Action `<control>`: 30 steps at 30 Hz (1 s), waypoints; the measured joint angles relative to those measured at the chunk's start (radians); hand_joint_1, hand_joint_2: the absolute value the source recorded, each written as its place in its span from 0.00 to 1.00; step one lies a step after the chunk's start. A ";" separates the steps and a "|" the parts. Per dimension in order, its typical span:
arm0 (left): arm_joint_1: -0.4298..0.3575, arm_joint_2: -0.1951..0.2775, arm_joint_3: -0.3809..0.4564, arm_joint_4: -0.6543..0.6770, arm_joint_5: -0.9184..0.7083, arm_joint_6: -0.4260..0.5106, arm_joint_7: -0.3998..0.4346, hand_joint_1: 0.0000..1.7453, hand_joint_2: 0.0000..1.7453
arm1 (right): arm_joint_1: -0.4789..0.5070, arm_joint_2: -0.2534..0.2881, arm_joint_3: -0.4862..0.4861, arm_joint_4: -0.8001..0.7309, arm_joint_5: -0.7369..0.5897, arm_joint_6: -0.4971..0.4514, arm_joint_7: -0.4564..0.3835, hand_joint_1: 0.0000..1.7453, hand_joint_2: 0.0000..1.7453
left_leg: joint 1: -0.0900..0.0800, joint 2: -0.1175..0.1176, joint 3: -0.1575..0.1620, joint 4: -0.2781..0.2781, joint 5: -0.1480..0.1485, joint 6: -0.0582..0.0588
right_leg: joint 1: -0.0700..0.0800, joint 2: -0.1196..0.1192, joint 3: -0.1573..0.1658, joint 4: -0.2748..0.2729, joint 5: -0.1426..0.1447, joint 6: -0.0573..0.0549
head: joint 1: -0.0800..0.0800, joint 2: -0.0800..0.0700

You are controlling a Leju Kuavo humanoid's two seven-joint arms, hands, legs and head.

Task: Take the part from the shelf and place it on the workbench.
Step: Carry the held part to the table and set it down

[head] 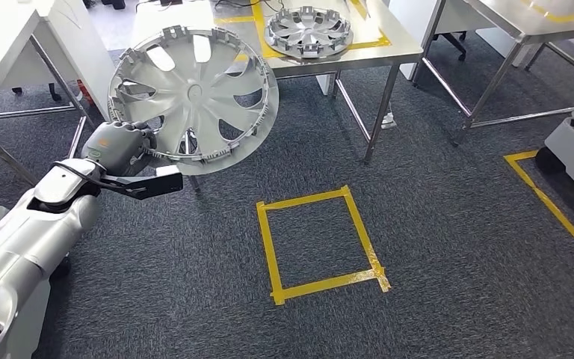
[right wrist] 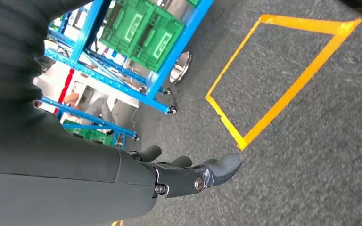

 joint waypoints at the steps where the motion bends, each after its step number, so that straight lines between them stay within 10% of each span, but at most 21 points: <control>1: 0.000 0.000 0.000 0.000 0.000 0.000 0.000 1.00 1.00 | 0.000 0.000 0.000 0.000 0.000 0.000 0.001 0.00 1.00 | 0.001 -0.001 -0.004 0.012 -0.008 -0.010 | -0.002 0.003 0.024 -0.051 0.019 -0.002 | 0.000 0.000; 7: -0.001 0.000 0.003 -0.001 0.003 -0.002 -0.002 1.00 1.00 | -0.002 0.003 0.000 0.000 0.000 -0.009 0.006 0.00 1.00 | 0.003 -0.003 -0.022 0.045 -0.038 -0.045 | 0.001 0.007 0.043 -0.087 0.023 -0.050 | 0.001 0.000; 12: 0.000 -0.001 0.005 0.001 0.007 -0.003 -0.002 1.00 1.00 | 0.001 0.003 -0.004 0.000 0.000 -0.009 0.009 0.00 1.00 | 0.001 0.006 -0.148 0.290 -0.118 -0.045 | 0.007 0.007 0.052 -0.089 0.015 -0.067 | 0.000 0.000; 17: 0.000 0.000 0.007 0.002 0.008 -0.004 -0.002 1.00 1.00 | 0.000 0.004 -0.007 0.000 0.000 -0.009 0.012 0.00 1.00 | -0.021 0.006 -0.053 0.058 0.013 -0.005 | 0.015 0.008 0.070 -0.092 0.001 -0.060 | 0.000 0.000; 22: -0.001 -0.002 0.010 0.000 0.010 -0.003 -0.003 1.00 1.00 | 0.000 0.005 -0.008 0.000 0.000 -0.010 0.010 0.00 1.00 | -0.018 0.005 -0.021 0.007 0.006 0.007 | 0.017 0.004 0.068 -0.085 -0.013 -0.035 | 0.002 0.000; 26: 0.001 -0.004 0.013 0.000 0.010 -0.003 0.002 1.00 1.00 | 0.002 0.005 -0.009 0.000 0.000 -0.010 0.011 0.00 1.00 | -0.016 0.006 -0.012 0.002 -0.001 0.021 | 0.017 0.004 -0.055 0.134 -0.097 -0.025 | 0.003 0.000; 28: 0.005 -0.005 0.013 0.000 0.010 -0.003 0.001 1.00 1.00 | 0.003 0.005 -0.010 0.000 0.000 -0.010 0.011 0.00 1.00 | -0.016 0.003 -0.008 0.006 -0.008 0.021 | 0.017 0.003 -0.083 0.157 -0.072 -0.024 | 0.003 0.000; 30: 0.008 -0.005 0.013 0.000 0.010 -0.003 -0.001 1.00 1.00 | 0.003 0.004 -0.012 0.000 0.000 -0.010 0.011 0.00 1.00 | -0.016 0.000 -0.002 0.013 -0.018 0.016 | 0.017 0.002 -0.040 0.040 0.006 -0.027 | 0.003 0.000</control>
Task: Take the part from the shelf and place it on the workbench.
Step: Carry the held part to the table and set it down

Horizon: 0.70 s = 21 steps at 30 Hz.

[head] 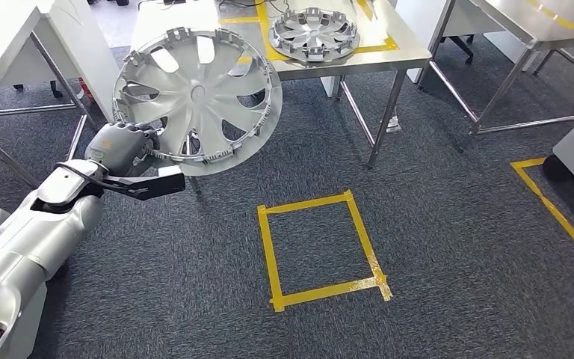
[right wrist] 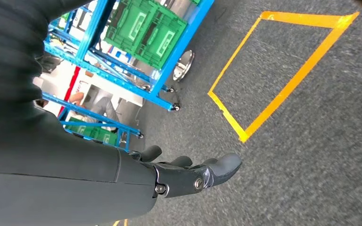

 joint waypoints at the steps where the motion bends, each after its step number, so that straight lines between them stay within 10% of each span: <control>1: 0.000 0.000 0.000 0.000 0.000 0.000 0.000 1.00 1.00 | -0.001 0.000 -0.001 0.000 0.000 0.000 0.000 0.00 1.00 | -0.003 -0.001 0.000 0.006 -0.006 -0.005 | 0.001 -0.001 0.029 -0.065 0.026 -0.003 | 0.000 0.000; 7: 0.001 0.002 0.001 0.000 0.000 0.000 0.000 1.00 1.00 | 0.000 0.000 -0.003 0.000 0.000 -0.001 0.000 0.00 1.00 | -0.006 -0.001 -0.006 0.027 -0.029 -0.037 | 0.001 -0.001 0.073 -0.142 0.036 -0.036 | -0.002 0.000; 12: 0.004 0.004 0.001 0.001 0.000 0.000 0.000 1.00 1.00 | -0.001 0.000 -0.003 0.000 0.000 -0.001 -0.001 0.00 1.00 | 0.005 0.006 -0.137 0.272 -0.112 -0.057 | -0.003 -0.001 0.095 -0.147 0.023 -0.050 | -0.005 0.000; 17: 0.003 0.004 0.001 0.002 -0.001 0.000 0.003 1.00 1.00 | -0.001 0.000 -0.004 0.000 0.001 -0.001 -0.002 0.00 1.00 | 0.006 0.007 -0.046 0.047 0.027 -0.051 | -0.007 0.004 0.117 -0.144 0.001 -0.029 | -0.005 0.000; 21: 0.002 0.001 0.001 0.001 -0.004 0.001 0.002 1.00 1.00 | -0.003 -0.001 -0.004 0.000 0.004 -0.001 -0.002 0.00 1.00 | 0.002 0.004 -0.026 0.005 0.019 -0.026 | -0.007 0.003 0.119 -0.147 -0.005 -0.005 | -0.003 0.000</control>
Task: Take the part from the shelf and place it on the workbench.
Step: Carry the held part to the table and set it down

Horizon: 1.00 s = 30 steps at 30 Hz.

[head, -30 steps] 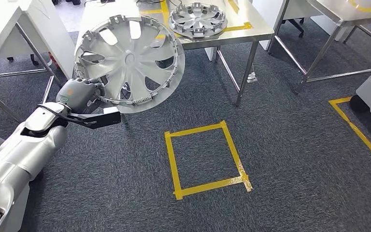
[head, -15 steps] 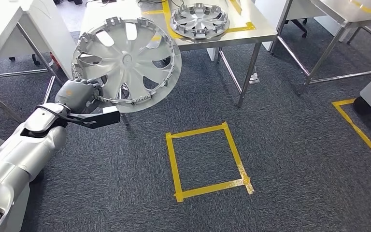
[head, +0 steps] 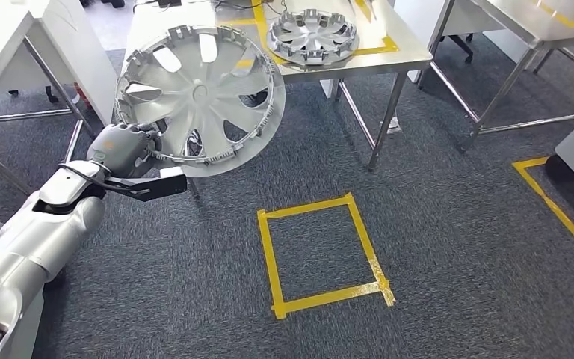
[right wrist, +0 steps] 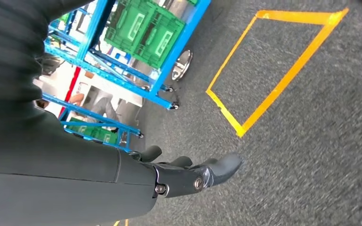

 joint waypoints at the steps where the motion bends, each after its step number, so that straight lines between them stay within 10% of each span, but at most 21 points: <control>1: -0.001 0.000 0.000 0.000 -0.001 0.000 0.001 1.00 1.00 | -0.001 0.000 0.000 0.000 0.001 0.000 0.000 0.00 1.00 | 0.001 0.000 0.004 -0.003 -0.001 0.008 | -0.001 -0.001 -0.005 0.013 -0.008 0.004 | 0.000 0.000; 5: -0.002 -0.003 0.000 -0.001 -0.006 0.000 0.013 1.00 1.00 | -0.001 0.000 0.000 0.000 0.001 0.000 0.000 0.00 1.00 | -0.001 -0.001 0.014 -0.006 -0.011 0.031 | 0.001 -0.002 -0.123 0.225 -0.088 0.009 | 0.002 0.000; 7: 0.000 -0.004 0.000 -0.001 -0.011 0.000 0.013 1.00 1.00 | 0.000 -0.001 0.000 0.000 0.002 0.000 0.000 0.00 1.00 | -0.004 -0.004 0.020 -0.005 -0.019 0.035 | 0.003 -0.002 -0.165 0.271 -0.075 0.007 | 0.002 0.000; 11: 0.001 -0.007 0.000 -0.001 -0.022 0.008 0.012 1.00 1.00 | 0.000 -0.002 -0.001 0.000 0.004 0.000 -0.006 0.00 1.00 | -0.010 -0.009 0.040 0.002 -0.042 0.025 | 0.011 -0.004 -0.079 0.050 0.053 -0.010 | 0.002 0.000; 17: 0.000 -0.005 0.000 -0.003 -0.032 0.019 0.014 1.00 1.00 | 0.001 -0.003 -0.006 0.000 0.008 0.000 -0.013 0.00 1.00 | -0.012 -0.007 0.033 0.039 -0.076 -0.009 | 0.006 -0.004 -0.027 -0.014 0.039 -0.036 | -0.003 0.000; 20: 0.001 -0.003 0.000 -0.002 -0.035 0.023 0.014 1.00 1.00 | -0.002 -0.003 -0.007 0.000 0.009 0.000 -0.014 0.00 1.00 | -0.002 -0.002 -0.065 0.214 -0.135 -0.026 | 0.003 -0.004 -0.002 -0.018 0.021 -0.045 | -0.007 0.000; 22: 0.004 -0.002 0.000 0.000 -0.035 0.024 0.014 1.00 1.00 | 0.001 -0.003 -0.008 0.000 0.010 0.000 -0.014 0.00 1.00 | 0.004 0.000 -0.110 0.266 -0.121 -0.032 | 0.001 -0.003 0.017 -0.016 0.004 -0.042 | -0.008 0.000; 26: 0.004 0.001 0.000 0.003 -0.035 0.025 0.016 1.00 1.00 | 0.002 -0.003 -0.008 0.000 0.011 0.000 -0.013 0.00 1.00 | 0.005 0.004 -0.031 0.051 0.022 -0.030 | -0.005 0.002 0.057 -0.012 -0.034 -0.020 | -0.009 0.000; 30: 0.004 0.001 0.000 0.003 -0.035 0.028 0.015 1.00 1.00 | -0.001 -0.003 -0.008 0.000 0.011 0.000 -0.011 0.00 1.00 | 0.001 0.001 0.000 -0.005 0.005 0.001 | -0.003 0.000 0.062 -0.008 -0.038 0.002 | -0.009 0.000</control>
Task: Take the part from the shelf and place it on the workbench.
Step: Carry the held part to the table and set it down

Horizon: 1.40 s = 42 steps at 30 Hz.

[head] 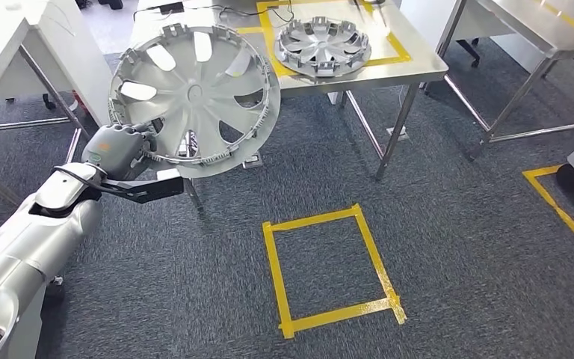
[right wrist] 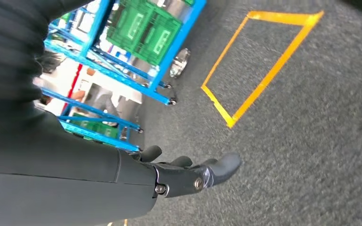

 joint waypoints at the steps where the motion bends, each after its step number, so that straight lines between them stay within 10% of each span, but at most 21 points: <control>1: 0.000 0.000 0.000 0.000 0.000 0.000 0.000 1.00 1.00 | 0.000 0.000 0.000 0.000 0.000 0.000 0.000 0.00 1.00 | 0.002 0.000 0.007 -0.004 -0.005 0.008 | 0.000 -0.002 -0.009 0.020 0.001 0.003 | 0.000 0.000; 7: 0.007 -0.001 0.000 0.004 -0.001 -0.001 0.007 1.00 1.00 | 0.002 0.001 0.000 0.000 0.000 0.000 0.000 0.00 1.00 | -0.004 -0.008 0.051 -0.009 -0.042 0.034 | 0.009 -0.004 -0.210 0.270 -0.059 0.005 | 0.004 0.000; 11: 0.012 -0.006 -0.001 0.005 -0.009 -0.001 0.003 1.00 1.00 | 0.003 0.001 -0.002 0.000 -0.003 0.000 0.000 0.00 1.00 | -0.012 -0.011 0.097 -0.007 -0.084 0.027 | 0.021 -0.005 -0.173 0.053 0.102 -0.019 | 0.005 0.000; 13: 0.009 -0.008 -0.001 0.005 -0.014 0.000 0.006 1.00 1.00 | 0.002 0.002 -0.004 0.000 -0.004 0.000 0.001 0.00 1.00 | -0.015 -0.012 0.108 -0.008 -0.098 0.017 | 0.028 -0.006 -0.153 -0.007 0.125 -0.029 | 0.005 0.000; 17: 0.006 -0.009 -0.002 0.004 -0.026 0.002 0.015 1.00 1.00 | 0.002 0.003 -0.007 0.000 -0.006 0.000 0.001 0.00 1.00 | -0.014 -0.009 0.103 0.041 -0.105 -0.006 | 0.022 -0.005 -0.111 -0.017 0.104 -0.049 | 0.003 0.000; 21: 0.008 -0.009 -0.002 0.006 -0.027 0.005 0.017 1.00 1.00 | 0.003 0.003 -0.009 0.000 -0.006 0.000 0.001 0.00 1.00 | -0.004 -0.003 -0.045 0.249 -0.159 -0.024 | 0.018 -0.002 -0.063 -0.019 0.065 -0.056 | 0.001 0.000; 23: 0.011 -0.009 -0.002 0.009 -0.027 0.005 0.017 1.00 1.00 | 0.007 0.003 -0.011 0.000 -0.006 0.000 0.001 0.00 1.00 | -0.001 0.000 -0.079 0.236 -0.163 -0.027 | 0.017 0.001 -0.030 -0.018 0.039 -0.053 | 0.001 0.000; 27: 0.012 -0.004 -0.002 0.014 -0.027 0.005 0.018 1.00 1.00 | 0.009 0.005 -0.015 0.001 -0.006 0.000 0.001 0.00 1.00 | -0.004 0.005 -0.052 0.014 0.026 -0.014 | 0.017 0.007 0.028 -0.016 -0.016 -0.038 | 0.000 0.000; 30: 0.011 -0.005 -0.002 0.013 -0.027 0.007 0.017 1.00 1.00 | 0.007 0.005 -0.016 0.001 -0.006 0.000 0.001 0.00 1.00 | -0.006 0.004 -0.030 -0.019 0.040 0.008 | 0.019 0.008 0.046 -0.008 -0.025 -0.018 | 0.001 0.000; 33: 0.005 -0.009 -0.002 0.010 -0.027 0.008 0.022 1.00 1.00 | 0.004 0.006 -0.016 0.001 -0.006 0.000 0.001 0.00 1.00 | -0.002 0.000 0.001 -0.027 0.027 0.026 | 0.016 0.003 -0.007 0.088 -0.019 -0.010 | 0.006 0.000; 37: 0.009 -0.018 -0.002 0.010 -0.029 0.008 0.025 1.00 1.00 | 0.006 0.007 -0.016 0.001 -0.006 0.000 0.001 0.00 1.00 | -0.003 -0.007 0.036 -0.028 -0.007 0.033 | 0.014 0.000 -0.162 0.255 -0.112 0.001 | 0.009 0.000; 39: 0.015 -0.020 -0.003 0.011 -0.034 0.008 0.022 1.00 1.00 | 0.007 0.007 -0.016 0.001 -0.006 0.000 0.000 0.00 1.00 | -0.003 -0.011 0.061 -0.026 -0.029 0.028 | 0.013 -0.001 -0.175 0.187 -0.072 0.002 | 0.009 0.000; 42: 0.016 -0.024 -0.004 0.013 -0.036 0.009 0.019 1.00 1.00 | 0.009 0.007 -0.016 0.001 -0.006 0.000 0.000 0.00 1.00 | -0.007 -0.012 0.088 -0.017 -0.064 0.013 | 0.014 -0.007 -0.152 0.017 0.095 -0.005 | 0.009 0.000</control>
